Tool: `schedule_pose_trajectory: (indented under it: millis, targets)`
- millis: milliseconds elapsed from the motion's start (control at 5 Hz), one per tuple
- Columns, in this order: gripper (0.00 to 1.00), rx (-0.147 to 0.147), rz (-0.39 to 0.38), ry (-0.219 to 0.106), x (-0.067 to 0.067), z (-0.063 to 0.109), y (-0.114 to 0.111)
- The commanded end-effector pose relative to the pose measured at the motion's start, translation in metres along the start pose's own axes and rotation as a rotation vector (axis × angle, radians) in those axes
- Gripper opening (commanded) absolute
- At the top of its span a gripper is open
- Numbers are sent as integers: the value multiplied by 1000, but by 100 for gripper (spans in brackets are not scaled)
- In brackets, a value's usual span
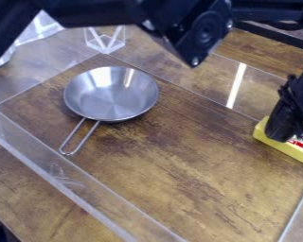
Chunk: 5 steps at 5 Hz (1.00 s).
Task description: Put the yellow object in the silver pan
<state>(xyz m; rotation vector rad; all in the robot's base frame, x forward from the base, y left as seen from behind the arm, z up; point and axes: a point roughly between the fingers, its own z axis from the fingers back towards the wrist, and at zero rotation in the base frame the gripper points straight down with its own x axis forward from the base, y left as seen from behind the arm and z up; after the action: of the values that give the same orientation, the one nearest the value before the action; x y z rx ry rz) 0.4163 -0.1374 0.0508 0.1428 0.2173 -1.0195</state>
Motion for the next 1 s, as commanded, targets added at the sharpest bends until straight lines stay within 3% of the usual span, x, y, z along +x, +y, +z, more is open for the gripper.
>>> schedule_pose_trajectory:
  millis: [0, 800]
  targets:
    - [0, 9, 40, -24, -14, 12, 11]
    - [0, -8, 59, -4, -21, 6, 13]
